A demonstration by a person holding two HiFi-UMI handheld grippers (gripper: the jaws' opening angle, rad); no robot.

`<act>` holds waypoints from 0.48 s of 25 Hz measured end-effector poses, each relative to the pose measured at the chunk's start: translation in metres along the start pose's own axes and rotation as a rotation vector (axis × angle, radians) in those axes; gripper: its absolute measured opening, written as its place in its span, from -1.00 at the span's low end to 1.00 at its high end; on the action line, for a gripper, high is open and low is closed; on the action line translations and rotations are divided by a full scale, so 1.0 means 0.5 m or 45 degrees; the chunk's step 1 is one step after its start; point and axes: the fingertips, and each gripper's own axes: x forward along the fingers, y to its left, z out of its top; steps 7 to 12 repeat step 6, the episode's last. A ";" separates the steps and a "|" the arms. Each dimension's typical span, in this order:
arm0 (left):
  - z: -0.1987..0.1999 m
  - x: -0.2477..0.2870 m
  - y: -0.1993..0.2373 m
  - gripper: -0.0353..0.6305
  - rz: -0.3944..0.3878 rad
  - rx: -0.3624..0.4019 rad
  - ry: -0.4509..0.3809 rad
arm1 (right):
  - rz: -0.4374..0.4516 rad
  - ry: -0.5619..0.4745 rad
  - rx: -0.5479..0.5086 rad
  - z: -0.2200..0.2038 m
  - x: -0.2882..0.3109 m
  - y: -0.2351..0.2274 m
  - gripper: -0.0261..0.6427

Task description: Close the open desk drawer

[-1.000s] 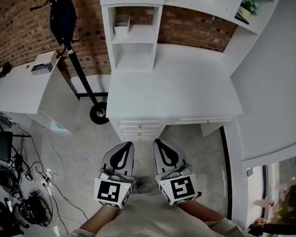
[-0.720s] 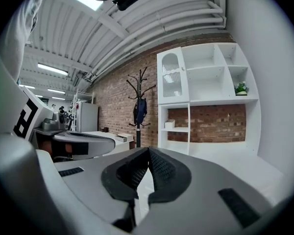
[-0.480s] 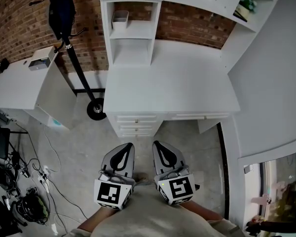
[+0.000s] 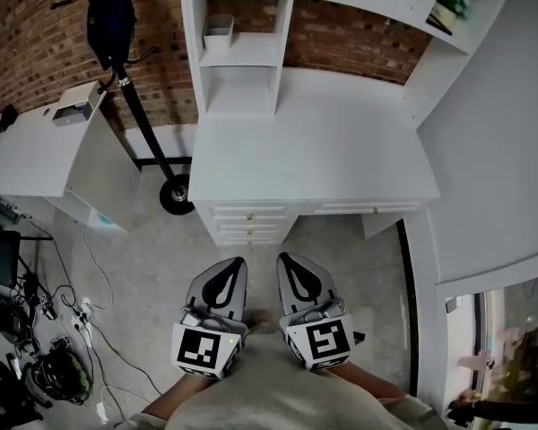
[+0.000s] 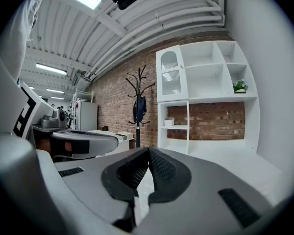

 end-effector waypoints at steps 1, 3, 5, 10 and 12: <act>0.001 0.002 0.001 -0.84 0.001 -0.004 -0.005 | -0.001 0.002 0.001 0.000 0.001 -0.001 -0.83; 0.004 0.005 0.005 -0.84 0.005 -0.008 -0.016 | -0.001 0.003 0.000 0.000 0.004 -0.004 -0.83; -0.002 0.007 0.014 -0.84 0.005 0.013 0.009 | -0.001 0.002 -0.001 0.000 0.008 -0.006 -0.83; -0.007 0.007 0.018 -0.84 0.005 0.029 0.029 | -0.001 0.002 -0.001 0.000 0.010 -0.006 -0.83; -0.007 0.007 0.018 -0.84 0.005 0.029 0.029 | -0.001 0.002 -0.001 0.000 0.010 -0.006 -0.83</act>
